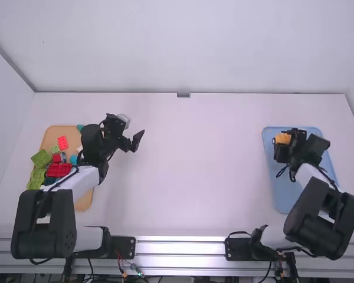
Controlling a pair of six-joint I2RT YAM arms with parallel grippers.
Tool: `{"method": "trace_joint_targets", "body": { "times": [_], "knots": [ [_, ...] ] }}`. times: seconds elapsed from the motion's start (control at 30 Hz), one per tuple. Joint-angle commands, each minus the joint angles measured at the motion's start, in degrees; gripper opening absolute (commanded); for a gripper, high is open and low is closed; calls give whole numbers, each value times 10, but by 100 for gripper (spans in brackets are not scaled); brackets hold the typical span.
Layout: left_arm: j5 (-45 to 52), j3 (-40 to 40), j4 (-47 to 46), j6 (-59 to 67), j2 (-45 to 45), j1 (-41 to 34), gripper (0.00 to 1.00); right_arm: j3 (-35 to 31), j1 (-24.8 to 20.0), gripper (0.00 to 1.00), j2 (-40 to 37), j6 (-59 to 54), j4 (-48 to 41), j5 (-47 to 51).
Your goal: Assemble lego blocks to make yellow taxi
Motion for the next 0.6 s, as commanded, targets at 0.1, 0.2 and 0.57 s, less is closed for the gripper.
{"method": "trace_joint_targets", "body": {
  "times": [0.1, 0.2, 0.57],
  "knots": [
    [-7, -5, 14, -6, 15, -1, 99, 5, -54, 40, 43, 57, 7, 75],
    [-8, -5, 12, -6, 15, -1, 99, 6, -76, 40, 74, 56, 8, 97],
    [-105, -5, 12, -96, 14, -2, 99, 6, -62, 100, 90, 96, 6, 153]
  ]
}}
